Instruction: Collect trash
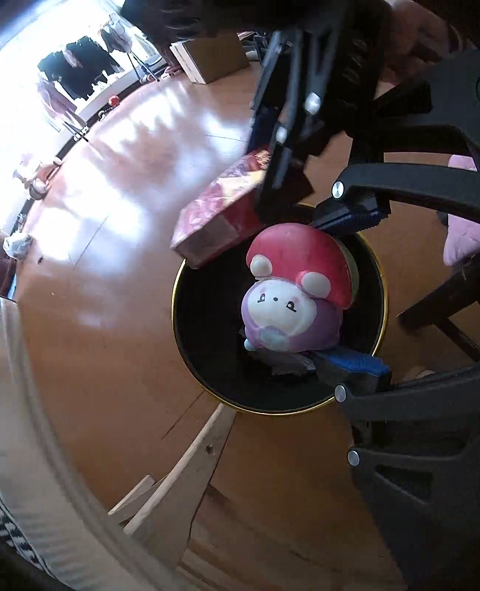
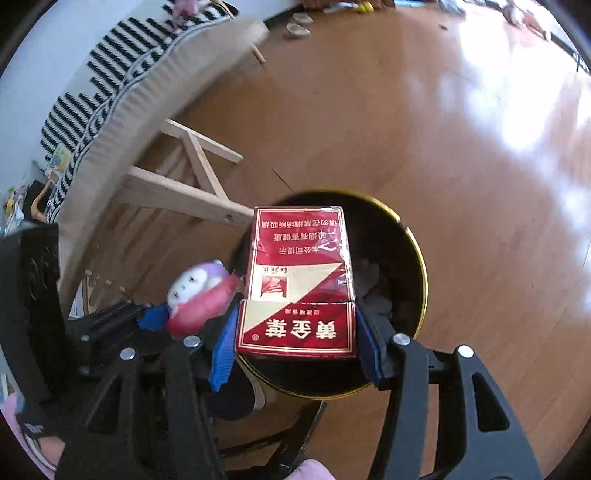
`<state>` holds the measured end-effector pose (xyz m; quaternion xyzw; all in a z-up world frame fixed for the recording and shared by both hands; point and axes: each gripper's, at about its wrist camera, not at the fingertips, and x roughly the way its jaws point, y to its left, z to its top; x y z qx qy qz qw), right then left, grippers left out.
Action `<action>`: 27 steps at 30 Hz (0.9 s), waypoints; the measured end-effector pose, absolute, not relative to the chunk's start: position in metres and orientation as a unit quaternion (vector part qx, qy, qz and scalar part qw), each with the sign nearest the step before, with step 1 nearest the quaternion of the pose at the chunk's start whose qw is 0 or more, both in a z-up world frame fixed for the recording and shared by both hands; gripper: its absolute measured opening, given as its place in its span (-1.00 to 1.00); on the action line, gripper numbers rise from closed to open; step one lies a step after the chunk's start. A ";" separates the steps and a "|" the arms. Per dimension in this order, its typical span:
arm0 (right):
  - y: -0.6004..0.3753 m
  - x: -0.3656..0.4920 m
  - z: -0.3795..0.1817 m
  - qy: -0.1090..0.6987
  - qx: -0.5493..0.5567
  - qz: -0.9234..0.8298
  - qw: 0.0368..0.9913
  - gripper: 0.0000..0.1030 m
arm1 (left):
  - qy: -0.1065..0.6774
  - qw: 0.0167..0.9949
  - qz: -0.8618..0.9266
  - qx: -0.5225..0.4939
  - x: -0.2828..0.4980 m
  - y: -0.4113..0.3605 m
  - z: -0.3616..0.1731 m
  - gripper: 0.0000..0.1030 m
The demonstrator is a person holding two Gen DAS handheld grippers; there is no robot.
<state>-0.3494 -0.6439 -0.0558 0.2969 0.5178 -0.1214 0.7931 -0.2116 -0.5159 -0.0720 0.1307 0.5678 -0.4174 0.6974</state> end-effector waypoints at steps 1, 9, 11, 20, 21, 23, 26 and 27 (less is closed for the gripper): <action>-0.646 -0.349 -0.059 0.519 0.299 -0.123 0.791 0.06 | 0.560 0.702 -0.415 0.149 -0.213 -0.519 -0.074 0.01; -0.660 -0.351 -0.066 0.517 0.322 -0.133 0.782 0.06 | 0.573 0.685 -0.423 0.152 -0.203 -0.526 -0.086 0.00; -0.657 -0.335 -0.062 0.515 0.328 -0.132 0.781 0.06 | 0.575 0.683 -0.426 0.149 -0.204 -0.530 -0.087 0.03; -0.686 -0.331 -0.035 0.486 0.327 -0.140 0.799 0.86 | 0.542 0.695 -0.443 0.165 -0.220 -0.530 -0.078 0.89; -0.690 -0.332 -0.032 0.490 0.306 -0.171 0.798 0.87 | 0.537 0.697 -0.443 0.169 -0.222 -0.529 -0.076 0.89; -0.689 -0.329 -0.030 0.507 0.230 -0.245 0.794 0.86 | 0.522 0.715 -0.434 0.163 -0.222 -0.524 -0.063 0.89; -0.680 -0.323 -0.028 0.507 0.183 -0.272 0.797 0.87 | 0.490 0.756 -0.416 0.123 -0.209 -0.500 -0.020 0.89; -0.676 -0.318 -0.025 0.502 0.187 -0.270 0.800 0.86 | 0.479 0.770 -0.407 0.108 -0.202 -0.489 -0.005 0.89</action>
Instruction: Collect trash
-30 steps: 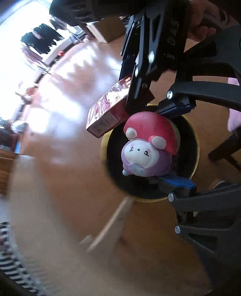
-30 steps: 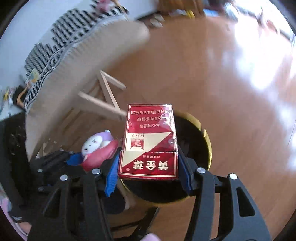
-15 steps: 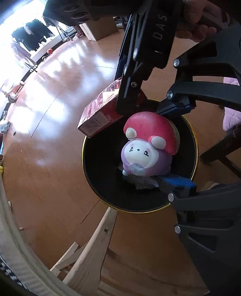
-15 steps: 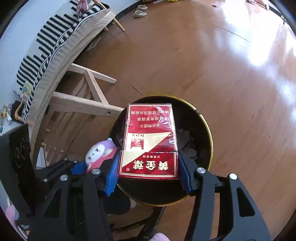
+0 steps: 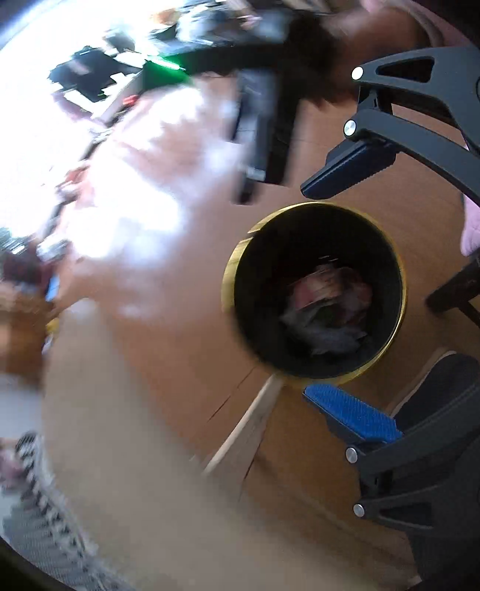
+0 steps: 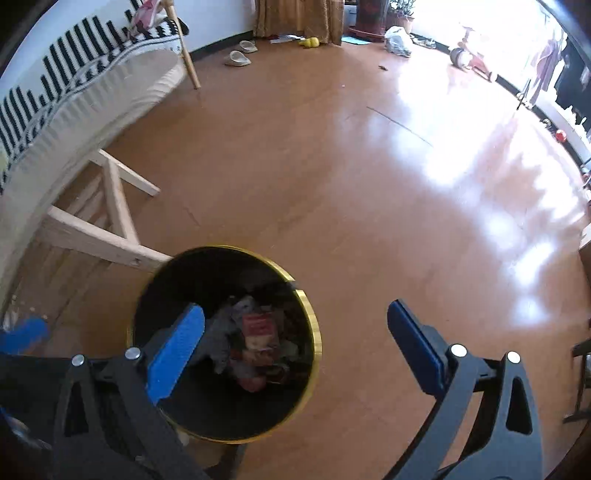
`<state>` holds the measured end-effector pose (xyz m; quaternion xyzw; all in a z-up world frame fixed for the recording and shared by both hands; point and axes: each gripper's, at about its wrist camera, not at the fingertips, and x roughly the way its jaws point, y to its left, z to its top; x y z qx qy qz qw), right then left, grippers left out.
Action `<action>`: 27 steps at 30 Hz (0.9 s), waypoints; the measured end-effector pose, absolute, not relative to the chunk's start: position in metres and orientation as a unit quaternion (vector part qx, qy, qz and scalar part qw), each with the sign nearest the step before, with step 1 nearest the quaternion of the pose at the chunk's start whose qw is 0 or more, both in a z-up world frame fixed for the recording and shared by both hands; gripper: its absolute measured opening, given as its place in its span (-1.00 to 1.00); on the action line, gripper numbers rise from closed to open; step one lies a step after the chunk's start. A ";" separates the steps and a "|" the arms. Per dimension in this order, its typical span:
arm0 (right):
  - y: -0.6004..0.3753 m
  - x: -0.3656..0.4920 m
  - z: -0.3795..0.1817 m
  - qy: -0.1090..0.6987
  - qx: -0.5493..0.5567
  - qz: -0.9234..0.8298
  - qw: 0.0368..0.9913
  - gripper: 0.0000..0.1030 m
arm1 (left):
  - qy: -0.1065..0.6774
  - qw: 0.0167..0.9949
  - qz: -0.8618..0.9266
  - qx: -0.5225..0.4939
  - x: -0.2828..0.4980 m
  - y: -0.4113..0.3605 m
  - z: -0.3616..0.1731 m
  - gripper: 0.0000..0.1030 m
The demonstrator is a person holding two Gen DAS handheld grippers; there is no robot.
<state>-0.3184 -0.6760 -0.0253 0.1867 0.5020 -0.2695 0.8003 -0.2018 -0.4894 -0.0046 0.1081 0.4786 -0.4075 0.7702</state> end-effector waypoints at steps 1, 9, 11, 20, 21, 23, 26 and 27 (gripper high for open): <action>-0.672 -0.314 -0.022 0.497 0.185 -0.268 0.804 0.87 | 0.470 0.780 -0.402 0.097 -0.195 -0.480 0.007 0.89; -0.585 -0.206 0.041 0.436 0.112 -0.208 0.868 0.86 | 0.416 0.877 -0.236 0.037 -0.100 -0.354 0.083 0.89; -0.557 -0.175 0.053 0.421 0.101 -0.179 0.883 0.86 | 0.407 0.893 -0.188 0.034 -0.083 -0.320 0.087 0.89; -0.426 -0.035 0.079 0.375 0.110 -0.074 0.917 0.86 | 0.390 0.918 -0.071 0.003 -0.004 -0.210 0.071 0.89; -0.407 -0.020 0.075 0.378 0.105 -0.077 0.917 0.86 | 0.391 0.918 -0.066 0.004 0.002 -0.202 0.067 0.89; -0.385 -0.003 0.069 0.383 0.089 -0.075 0.917 0.86 | 0.391 0.918 -0.058 0.007 0.006 -0.186 0.059 0.89; -0.358 0.012 0.057 0.393 0.059 -0.069 0.915 0.86 | 0.400 0.916 -0.040 -0.002 0.013 -0.167 0.048 0.89; -0.351 0.015 0.058 0.390 0.053 -0.065 0.917 0.86 | 0.402 0.915 -0.037 -0.002 0.017 -0.163 0.046 0.89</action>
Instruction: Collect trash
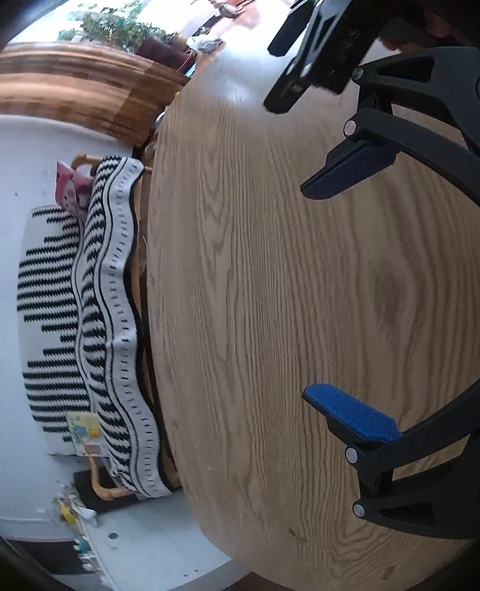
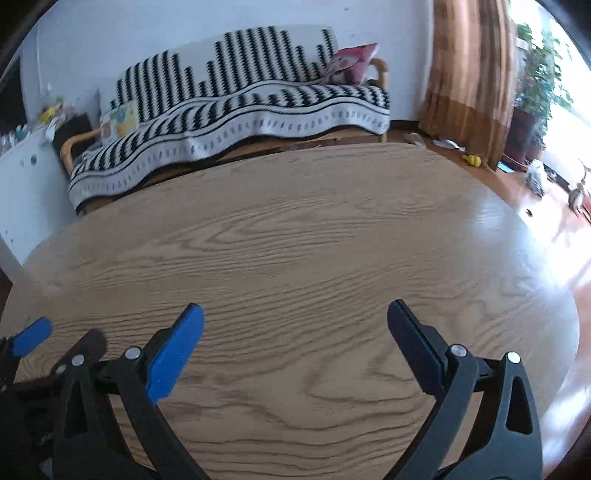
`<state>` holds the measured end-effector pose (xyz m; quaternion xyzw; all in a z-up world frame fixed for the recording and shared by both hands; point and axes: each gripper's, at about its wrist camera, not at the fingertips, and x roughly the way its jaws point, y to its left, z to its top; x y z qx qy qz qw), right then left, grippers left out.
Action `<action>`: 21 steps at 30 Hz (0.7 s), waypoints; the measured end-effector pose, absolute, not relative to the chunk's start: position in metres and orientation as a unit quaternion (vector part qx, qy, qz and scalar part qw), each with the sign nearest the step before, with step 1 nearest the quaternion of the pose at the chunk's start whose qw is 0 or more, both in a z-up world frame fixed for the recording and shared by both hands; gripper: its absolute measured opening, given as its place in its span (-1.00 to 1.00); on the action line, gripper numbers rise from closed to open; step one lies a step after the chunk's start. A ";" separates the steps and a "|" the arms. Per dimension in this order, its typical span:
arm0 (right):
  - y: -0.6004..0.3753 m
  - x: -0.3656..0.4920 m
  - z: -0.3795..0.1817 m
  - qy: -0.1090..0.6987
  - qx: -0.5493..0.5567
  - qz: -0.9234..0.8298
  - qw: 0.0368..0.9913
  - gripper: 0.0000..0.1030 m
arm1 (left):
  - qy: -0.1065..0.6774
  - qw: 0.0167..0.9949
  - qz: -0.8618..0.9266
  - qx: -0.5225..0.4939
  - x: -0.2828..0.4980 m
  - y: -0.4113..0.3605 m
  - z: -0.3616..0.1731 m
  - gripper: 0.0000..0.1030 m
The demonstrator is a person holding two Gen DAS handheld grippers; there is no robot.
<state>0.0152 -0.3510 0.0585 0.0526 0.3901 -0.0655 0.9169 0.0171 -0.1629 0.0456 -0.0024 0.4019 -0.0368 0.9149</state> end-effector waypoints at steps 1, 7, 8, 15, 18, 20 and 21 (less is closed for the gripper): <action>-0.345 0.017 0.061 0.383 0.040 -0.071 0.920 0.86 | 0.402 0.915 -0.033 0.003 0.022 -0.160 0.045 0.89; -0.339 0.019 0.053 0.393 0.038 -0.082 0.915 0.86 | 0.403 0.915 -0.024 -0.008 0.031 -0.140 0.043 0.89; -0.341 0.021 0.051 0.398 0.045 -0.082 0.913 0.86 | 0.407 0.913 -0.018 -0.013 0.031 -0.137 0.042 0.89; -0.352 0.004 0.046 0.416 0.067 -0.074 0.904 0.86 | 0.400 0.916 -0.023 0.010 0.021 -0.150 0.046 0.89; -0.351 0.000 0.046 0.417 0.057 -0.078 0.904 0.86 | 0.396 0.917 -0.034 0.022 0.017 -0.160 0.047 0.89; -0.352 -0.003 0.047 0.417 0.056 -0.077 0.904 0.86 | 0.394 0.918 -0.039 0.025 0.014 -0.164 0.048 0.89; -0.354 -0.005 0.047 0.415 0.060 -0.077 0.904 0.86 | 0.394 0.918 -0.041 0.027 0.013 -0.166 0.047 0.89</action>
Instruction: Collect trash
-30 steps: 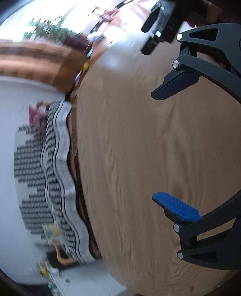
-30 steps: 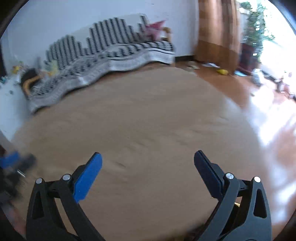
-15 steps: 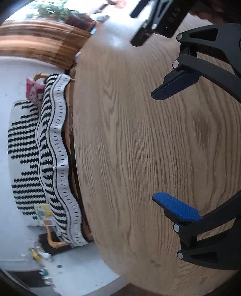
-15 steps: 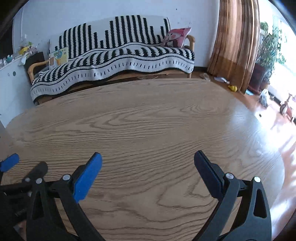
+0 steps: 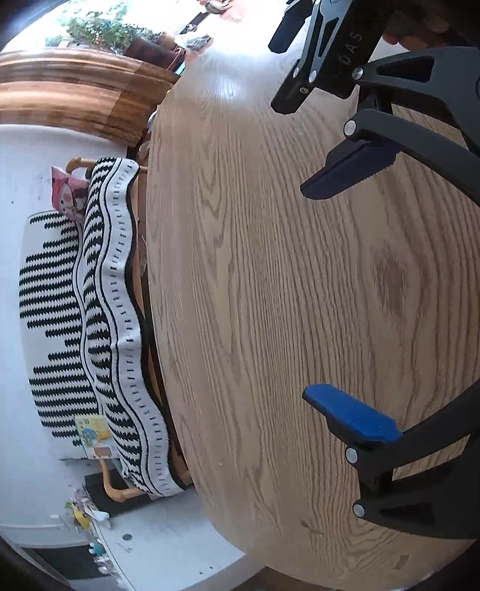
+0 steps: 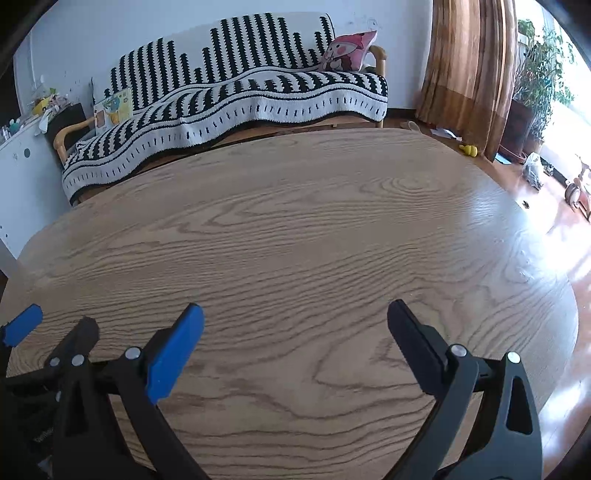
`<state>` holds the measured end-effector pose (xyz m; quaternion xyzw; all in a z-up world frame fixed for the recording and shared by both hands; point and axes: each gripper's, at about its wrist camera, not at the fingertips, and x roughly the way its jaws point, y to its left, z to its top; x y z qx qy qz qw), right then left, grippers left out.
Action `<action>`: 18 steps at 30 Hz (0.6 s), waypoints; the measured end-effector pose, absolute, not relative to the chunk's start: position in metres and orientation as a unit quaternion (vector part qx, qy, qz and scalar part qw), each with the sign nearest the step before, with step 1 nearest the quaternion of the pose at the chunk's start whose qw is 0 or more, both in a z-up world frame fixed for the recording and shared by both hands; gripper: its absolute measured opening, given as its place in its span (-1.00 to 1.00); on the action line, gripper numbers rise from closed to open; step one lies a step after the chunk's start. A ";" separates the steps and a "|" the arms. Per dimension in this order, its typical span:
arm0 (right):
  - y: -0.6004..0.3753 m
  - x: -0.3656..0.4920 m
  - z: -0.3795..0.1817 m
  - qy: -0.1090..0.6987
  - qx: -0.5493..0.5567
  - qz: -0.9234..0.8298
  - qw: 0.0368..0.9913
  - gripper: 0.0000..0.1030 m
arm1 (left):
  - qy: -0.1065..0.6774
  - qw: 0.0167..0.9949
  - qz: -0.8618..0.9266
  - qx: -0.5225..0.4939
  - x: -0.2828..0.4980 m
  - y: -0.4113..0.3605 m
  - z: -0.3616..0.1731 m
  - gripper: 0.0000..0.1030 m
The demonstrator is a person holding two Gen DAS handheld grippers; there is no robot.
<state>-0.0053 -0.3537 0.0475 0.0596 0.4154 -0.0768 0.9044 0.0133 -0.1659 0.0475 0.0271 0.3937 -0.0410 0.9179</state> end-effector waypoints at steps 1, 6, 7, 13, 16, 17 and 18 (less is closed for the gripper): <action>-0.356 -0.007 0.048 0.413 0.062 -0.078 0.905 0.86 | 0.392 0.918 -0.045 0.030 0.012 -0.168 0.047 0.89; -0.368 -0.007 0.047 0.415 0.072 -0.092 0.902 0.86 | 0.377 0.924 -0.047 0.043 0.010 -0.175 0.050 0.89; -0.371 -0.007 0.046 0.418 0.077 -0.092 0.901 0.86 | 0.377 0.924 -0.049 0.041 0.009 -0.176 0.050 0.89; -0.374 -0.010 0.047 0.416 0.095 -0.085 0.900 0.86 | 0.367 0.927 -0.055 0.052 0.005 -0.183 0.054 0.89; -0.370 -0.009 0.049 0.416 0.093 -0.077 0.901 0.86 | 0.368 0.928 -0.029 0.049 0.004 -0.182 0.053 0.89; -0.369 -0.009 0.049 0.417 0.093 -0.074 0.901 0.86 | 0.369 0.928 -0.021 0.037 0.002 -0.180 0.053 0.89; -0.368 -0.008 0.049 0.419 0.091 -0.071 0.901 0.86 | 0.364 0.931 -0.029 0.023 0.000 -0.178 0.053 0.89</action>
